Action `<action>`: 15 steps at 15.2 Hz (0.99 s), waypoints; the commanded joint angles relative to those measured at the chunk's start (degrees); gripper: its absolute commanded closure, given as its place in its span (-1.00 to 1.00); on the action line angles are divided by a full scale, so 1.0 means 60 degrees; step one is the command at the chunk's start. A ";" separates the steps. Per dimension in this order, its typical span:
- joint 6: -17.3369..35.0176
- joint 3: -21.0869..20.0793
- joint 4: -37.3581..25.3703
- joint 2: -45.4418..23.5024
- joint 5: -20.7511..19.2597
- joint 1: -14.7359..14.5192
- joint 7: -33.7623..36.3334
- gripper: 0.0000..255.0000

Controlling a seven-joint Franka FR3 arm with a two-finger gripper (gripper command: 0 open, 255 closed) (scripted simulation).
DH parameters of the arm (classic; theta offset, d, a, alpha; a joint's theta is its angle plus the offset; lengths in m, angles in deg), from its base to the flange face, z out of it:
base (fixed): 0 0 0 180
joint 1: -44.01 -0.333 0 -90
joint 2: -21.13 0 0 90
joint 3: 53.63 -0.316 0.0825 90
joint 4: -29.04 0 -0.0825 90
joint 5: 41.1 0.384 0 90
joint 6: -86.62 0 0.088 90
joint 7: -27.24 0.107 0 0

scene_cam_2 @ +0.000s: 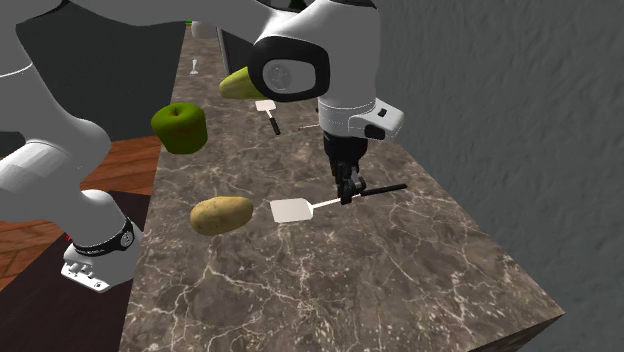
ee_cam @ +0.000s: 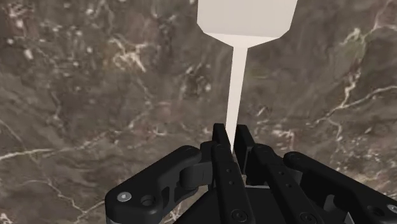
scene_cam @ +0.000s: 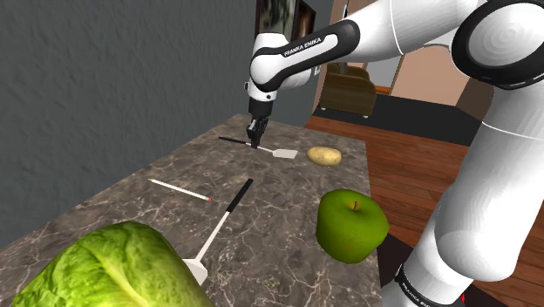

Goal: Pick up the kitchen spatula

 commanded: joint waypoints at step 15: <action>-0.1244 0.0005 -0.0953 0.0291 -0.0012 0.0005 0.0023 1.00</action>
